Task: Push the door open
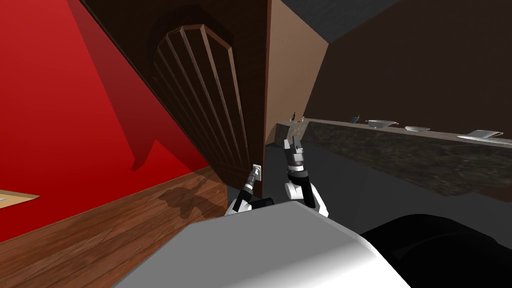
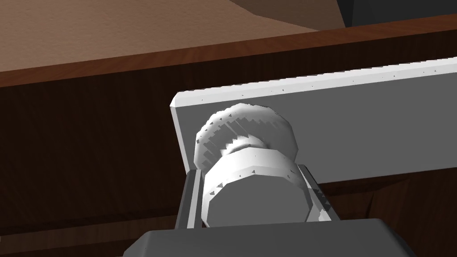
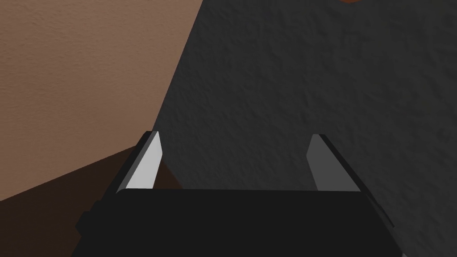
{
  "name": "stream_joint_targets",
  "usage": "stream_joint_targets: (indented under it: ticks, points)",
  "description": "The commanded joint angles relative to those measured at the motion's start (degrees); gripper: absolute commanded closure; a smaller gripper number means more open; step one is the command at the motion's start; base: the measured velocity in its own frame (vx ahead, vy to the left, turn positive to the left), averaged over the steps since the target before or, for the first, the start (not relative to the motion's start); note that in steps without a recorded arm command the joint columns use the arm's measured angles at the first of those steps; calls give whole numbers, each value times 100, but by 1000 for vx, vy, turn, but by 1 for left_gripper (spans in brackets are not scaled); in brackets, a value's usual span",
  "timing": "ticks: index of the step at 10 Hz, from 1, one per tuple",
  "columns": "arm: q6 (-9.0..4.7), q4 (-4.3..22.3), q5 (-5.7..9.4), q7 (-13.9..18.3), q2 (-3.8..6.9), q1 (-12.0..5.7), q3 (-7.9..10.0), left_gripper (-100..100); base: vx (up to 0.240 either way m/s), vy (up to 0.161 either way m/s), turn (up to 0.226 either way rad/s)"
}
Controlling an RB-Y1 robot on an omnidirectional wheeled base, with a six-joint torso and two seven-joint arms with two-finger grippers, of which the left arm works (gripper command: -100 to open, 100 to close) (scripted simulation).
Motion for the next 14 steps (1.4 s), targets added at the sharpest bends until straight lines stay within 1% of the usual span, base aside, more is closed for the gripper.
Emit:
stream_joint_targets:
  ticks: [1,2,4,6,7,8,10,11,12,13,14]
  points:
    - [-25,-35,22,-44,21,90,23,100,174,-136,221]
    - [-31,-70,27,-69,-10,143,-15,100,169,-148,202]
    - [-43,-134,38,-114,-111,238,-84,100,147,-167,229]
    - [-55,-204,49,-163,-307,344,-161,100,108,-213,215]
    - [-84,-136,50,-140,-234,285,-112,100,40,-82,55]
    - [-91,-169,80,-149,-87,264,1,100,109,-111,60]
    - [-77,-181,111,-155,14,254,122,100,124,-201,121]
    - [-68,-188,129,-158,35,248,191,100,102,-184,113]
    - [-59,-196,148,-162,30,242,262,100,124,-177,91]
    - [-51,-203,166,-165,0,236,333,100,151,-217,90]
    - [-42,-210,184,-169,-52,230,401,100,167,-247,118]
